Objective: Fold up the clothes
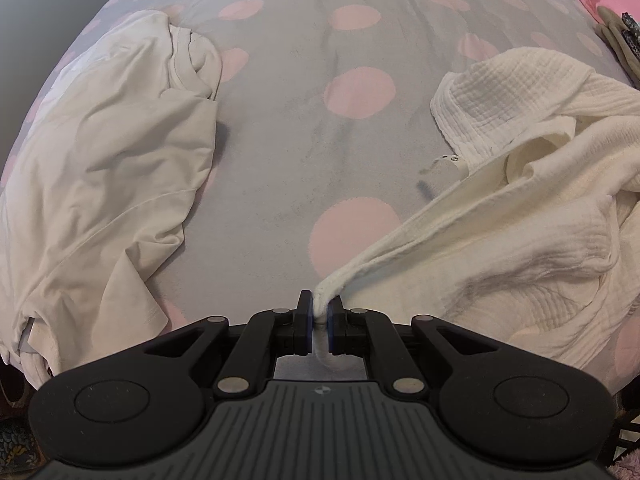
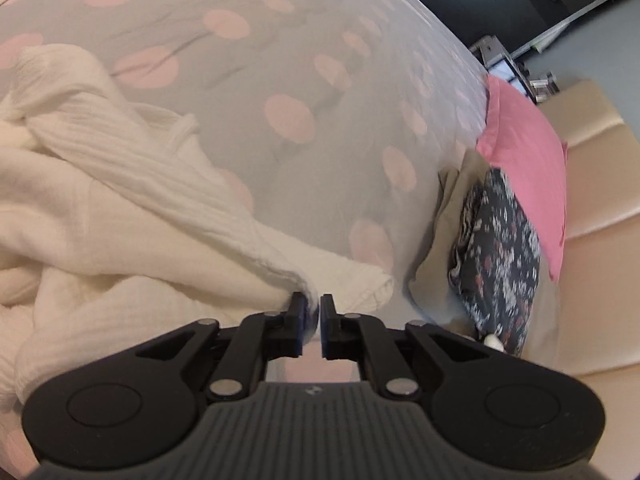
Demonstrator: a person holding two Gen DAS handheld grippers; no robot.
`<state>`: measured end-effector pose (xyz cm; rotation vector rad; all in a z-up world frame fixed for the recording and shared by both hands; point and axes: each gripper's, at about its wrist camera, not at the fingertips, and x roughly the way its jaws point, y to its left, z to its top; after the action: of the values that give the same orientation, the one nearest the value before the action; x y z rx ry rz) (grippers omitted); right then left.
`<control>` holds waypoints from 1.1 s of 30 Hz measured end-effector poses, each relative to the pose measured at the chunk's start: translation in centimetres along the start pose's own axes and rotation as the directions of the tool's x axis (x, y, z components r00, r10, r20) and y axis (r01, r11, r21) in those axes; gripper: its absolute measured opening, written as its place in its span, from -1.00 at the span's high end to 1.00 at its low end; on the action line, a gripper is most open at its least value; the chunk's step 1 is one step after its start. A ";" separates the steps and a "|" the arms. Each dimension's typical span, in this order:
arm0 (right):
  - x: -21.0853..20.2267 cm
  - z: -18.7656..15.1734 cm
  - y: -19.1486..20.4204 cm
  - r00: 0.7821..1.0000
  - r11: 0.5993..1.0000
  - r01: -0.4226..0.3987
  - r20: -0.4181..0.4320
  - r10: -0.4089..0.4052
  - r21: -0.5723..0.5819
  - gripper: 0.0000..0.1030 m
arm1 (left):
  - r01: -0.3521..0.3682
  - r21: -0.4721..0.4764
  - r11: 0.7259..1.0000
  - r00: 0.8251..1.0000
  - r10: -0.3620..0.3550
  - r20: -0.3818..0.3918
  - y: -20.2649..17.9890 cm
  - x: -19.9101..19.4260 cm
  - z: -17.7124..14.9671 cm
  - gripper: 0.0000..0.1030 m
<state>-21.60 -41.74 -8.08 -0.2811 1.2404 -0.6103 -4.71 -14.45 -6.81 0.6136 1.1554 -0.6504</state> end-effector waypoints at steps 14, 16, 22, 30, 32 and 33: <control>-6.0 6.5 6.8 0.900 0.910 -0.240 0.274 0.339 -0.337 -0.20 | -0.002 0.050 0.999 1.000 0.002 0.002 -0.9 0.2 0.2 0.91; -4.6 7.6 7.4 0.901 0.908 -0.272 0.249 0.357 -0.318 -0.20 | 0.002 0.044 0.999 1.000 -0.002 0.002 -0.7 0.2 0.1 0.91; -0.7 9.3 7.4 0.922 0.927 -0.321 0.159 0.352 -0.193 0.73 | 0.013 0.034 0.999 1.000 -0.013 0.005 -0.4 0.3 0.0 0.91; 2.3 9.8 1.1 0.989 0.992 -0.107 0.114 0.099 0.070 0.84 | 0.013 0.052 0.999 1.000 -0.014 0.005 -0.5 0.4 -0.1 0.91; 3.5 9.5 -0.7 0.997 0.994 -0.035 0.067 0.028 0.108 0.84 | 0.011 0.053 0.999 1.000 -0.011 0.002 -0.4 0.5 -0.2 0.91; 4.1 9.2 -1.5 0.999 0.992 -0.007 0.042 0.002 0.124 0.84 | 0.011 0.054 0.998 1.000 -0.011 0.001 -0.4 0.6 -0.2 0.91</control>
<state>-12.56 -46.40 -7.61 -0.1861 1.1576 -0.6720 -5.02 -14.67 -7.45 0.6531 1.1439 -0.6927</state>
